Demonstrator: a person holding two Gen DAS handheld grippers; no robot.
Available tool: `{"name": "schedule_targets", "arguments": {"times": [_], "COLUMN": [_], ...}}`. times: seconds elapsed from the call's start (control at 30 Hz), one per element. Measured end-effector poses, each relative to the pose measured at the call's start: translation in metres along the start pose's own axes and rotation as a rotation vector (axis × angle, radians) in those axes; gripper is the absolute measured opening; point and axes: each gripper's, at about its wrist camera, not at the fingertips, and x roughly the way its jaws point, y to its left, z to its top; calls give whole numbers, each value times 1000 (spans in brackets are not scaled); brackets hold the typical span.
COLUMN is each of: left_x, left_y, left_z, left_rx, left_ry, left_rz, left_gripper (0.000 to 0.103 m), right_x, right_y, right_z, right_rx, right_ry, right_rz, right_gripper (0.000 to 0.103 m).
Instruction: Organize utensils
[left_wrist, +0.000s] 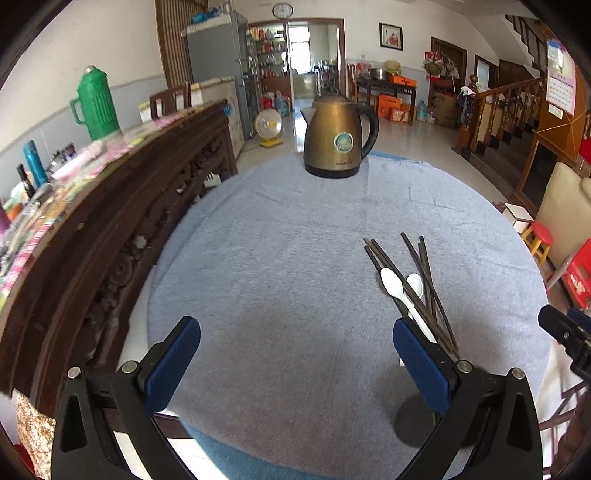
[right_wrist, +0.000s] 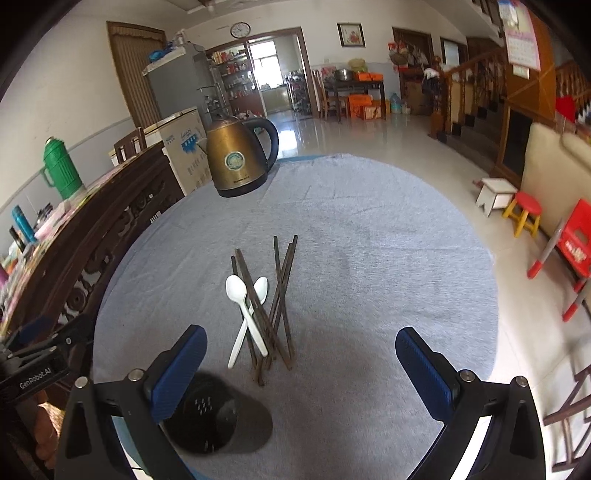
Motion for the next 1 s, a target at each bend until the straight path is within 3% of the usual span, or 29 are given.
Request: {"name": "schedule_targets", "arguments": {"times": [0.13, 0.27, 0.33, 0.4, 0.5, 0.6, 0.87, 0.97, 1.0], "left_x": [32, 57, 73, 89, 108, 125, 165, 178, 182], "left_y": [2, 8, 11, 13, 16, 14, 6, -1, -4], "left_z": [17, 26, 30, 34, 36, 39, 55, 61, 63], "left_rx": [-9, -38, -46, -54, -80, -93, -147, -156, -157], "left_ry": [63, 112, 144, 188, 238, 280, 366, 378, 381], "left_rz": [-13, -21, -24, -45, -84, -128, -222, -252, -257], "left_gripper": [103, 103, 98, 84, 67, 63, 63, 63, 63], "right_x": [41, 91, 119, 152, 198, 233, 300, 308, 307], "right_y": [-11, -13, -9, -2, 14, 31, 48, 51, 52], "right_z": [27, 53, 64, 75, 90, 103, 112, 109, 109], "right_rx": [11, 11, -13, -25, -43, -64, -80, -105, -106], "right_ry": [52, 116, 159, 207, 271, 308, 431, 451, 452], "right_rz": [21, 123, 148, 183, 231, 246, 163, 140, 150], "right_gripper": [94, 84, 66, 55, 46, 36, 35, 20, 8]}}
